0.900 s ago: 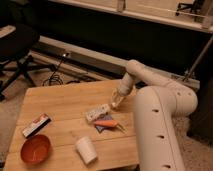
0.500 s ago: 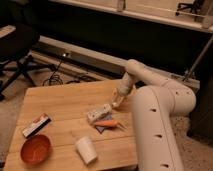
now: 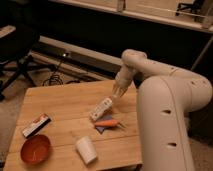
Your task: Stand the bottle upright
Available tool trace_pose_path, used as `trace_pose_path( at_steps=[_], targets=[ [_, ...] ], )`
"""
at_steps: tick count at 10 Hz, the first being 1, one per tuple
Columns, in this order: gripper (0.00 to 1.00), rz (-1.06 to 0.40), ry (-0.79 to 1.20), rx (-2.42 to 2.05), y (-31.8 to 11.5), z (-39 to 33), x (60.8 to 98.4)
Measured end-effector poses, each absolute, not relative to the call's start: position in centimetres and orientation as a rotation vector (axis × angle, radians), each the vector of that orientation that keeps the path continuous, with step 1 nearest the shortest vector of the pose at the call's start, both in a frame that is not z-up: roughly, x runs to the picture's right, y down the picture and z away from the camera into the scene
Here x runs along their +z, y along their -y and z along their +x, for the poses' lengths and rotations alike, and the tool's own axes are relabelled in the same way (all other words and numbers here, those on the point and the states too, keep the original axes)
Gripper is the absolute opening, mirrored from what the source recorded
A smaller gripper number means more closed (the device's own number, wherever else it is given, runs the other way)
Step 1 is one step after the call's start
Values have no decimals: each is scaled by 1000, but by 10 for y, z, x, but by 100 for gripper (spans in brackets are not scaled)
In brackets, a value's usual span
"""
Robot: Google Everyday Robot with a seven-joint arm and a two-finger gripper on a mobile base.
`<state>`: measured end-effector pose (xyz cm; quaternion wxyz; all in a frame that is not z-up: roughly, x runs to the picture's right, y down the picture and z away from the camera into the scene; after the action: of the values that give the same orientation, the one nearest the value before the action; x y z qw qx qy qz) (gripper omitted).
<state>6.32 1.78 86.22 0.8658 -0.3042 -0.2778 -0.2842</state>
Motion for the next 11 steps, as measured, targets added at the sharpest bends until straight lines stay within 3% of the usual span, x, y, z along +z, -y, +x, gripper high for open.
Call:
trace_pose_path(
  at_steps=[11],
  targets=[
    [34,-402,282,-822,-13,28,756]
  ],
)
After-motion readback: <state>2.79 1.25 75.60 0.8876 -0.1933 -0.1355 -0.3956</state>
